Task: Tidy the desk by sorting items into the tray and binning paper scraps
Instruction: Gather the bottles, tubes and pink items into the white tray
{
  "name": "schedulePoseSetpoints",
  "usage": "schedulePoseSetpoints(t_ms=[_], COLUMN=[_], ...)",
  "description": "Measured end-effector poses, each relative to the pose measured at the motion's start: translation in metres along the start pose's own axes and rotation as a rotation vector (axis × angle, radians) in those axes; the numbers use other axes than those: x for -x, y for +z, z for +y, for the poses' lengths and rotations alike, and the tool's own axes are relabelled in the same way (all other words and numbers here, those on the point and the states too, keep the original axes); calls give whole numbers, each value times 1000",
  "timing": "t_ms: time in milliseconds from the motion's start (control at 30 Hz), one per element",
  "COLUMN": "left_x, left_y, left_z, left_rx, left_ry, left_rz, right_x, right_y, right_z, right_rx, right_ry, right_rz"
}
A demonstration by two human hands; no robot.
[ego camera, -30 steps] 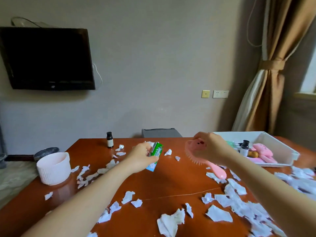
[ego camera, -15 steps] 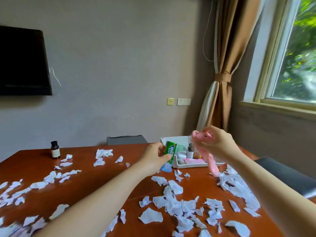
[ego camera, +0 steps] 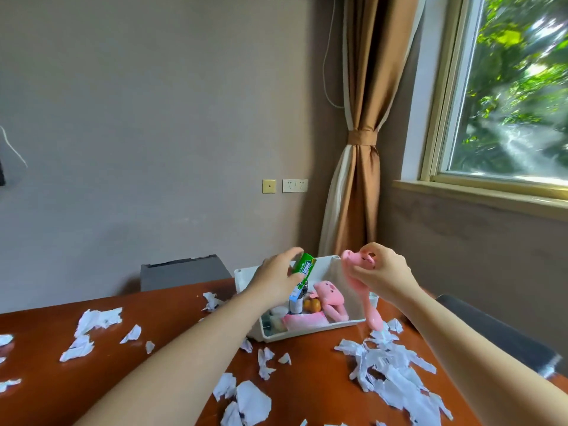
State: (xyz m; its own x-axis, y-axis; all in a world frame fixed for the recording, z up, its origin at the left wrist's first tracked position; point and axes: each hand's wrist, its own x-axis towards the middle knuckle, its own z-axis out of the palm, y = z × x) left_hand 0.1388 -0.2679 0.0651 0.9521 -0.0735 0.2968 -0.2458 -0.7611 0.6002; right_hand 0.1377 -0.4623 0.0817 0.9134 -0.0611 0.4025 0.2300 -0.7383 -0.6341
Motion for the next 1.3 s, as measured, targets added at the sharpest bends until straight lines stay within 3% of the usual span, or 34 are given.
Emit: schedulePoseSetpoints(t_ms=[267,600,1100,1300], left_x=[-81,-151,-157,-136], left_y=[38,97,118,92], left_z=[-3,-23,-33,-23], left_rx=[-125,-285,-558,-572], left_ry=[-21,-73,-109,-56], left_rz=[45,-90,-328,-315], right_x=[-58,-98,-100,-93], right_y=[35,77,105,96], right_z=[29,76,78,70], right_rx=[-53,72,545,611], right_ry=[37,96,-101,-93], right_rz=[31,-30,-53,-110])
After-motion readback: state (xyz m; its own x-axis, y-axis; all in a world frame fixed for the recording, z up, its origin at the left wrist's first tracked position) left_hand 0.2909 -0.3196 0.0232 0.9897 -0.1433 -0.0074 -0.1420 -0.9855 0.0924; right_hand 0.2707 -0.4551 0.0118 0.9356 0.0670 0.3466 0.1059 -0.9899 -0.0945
